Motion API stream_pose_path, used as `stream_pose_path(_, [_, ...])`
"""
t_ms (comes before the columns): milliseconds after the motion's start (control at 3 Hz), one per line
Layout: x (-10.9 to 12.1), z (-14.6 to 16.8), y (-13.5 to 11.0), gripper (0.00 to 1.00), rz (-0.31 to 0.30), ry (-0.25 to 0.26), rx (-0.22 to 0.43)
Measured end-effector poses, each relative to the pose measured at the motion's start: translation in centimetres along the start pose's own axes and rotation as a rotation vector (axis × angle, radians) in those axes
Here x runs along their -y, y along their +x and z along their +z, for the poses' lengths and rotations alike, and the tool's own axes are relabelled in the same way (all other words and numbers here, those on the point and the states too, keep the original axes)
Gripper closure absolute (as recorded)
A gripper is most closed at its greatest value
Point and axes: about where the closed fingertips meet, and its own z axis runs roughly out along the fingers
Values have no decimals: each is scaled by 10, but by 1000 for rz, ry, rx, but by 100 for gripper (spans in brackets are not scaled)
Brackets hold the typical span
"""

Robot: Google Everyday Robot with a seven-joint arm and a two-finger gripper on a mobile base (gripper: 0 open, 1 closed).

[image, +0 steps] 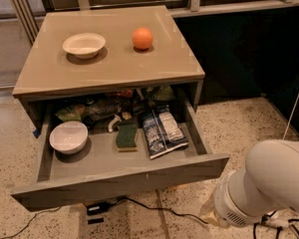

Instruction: Close top drawer

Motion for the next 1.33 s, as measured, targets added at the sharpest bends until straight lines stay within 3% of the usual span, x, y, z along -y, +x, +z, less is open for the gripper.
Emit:
stream_pose_path(667, [7,49,-28,100,-18,24,95])
stream_pose_path(1333, [22,78,-54,100,-89,13,105])
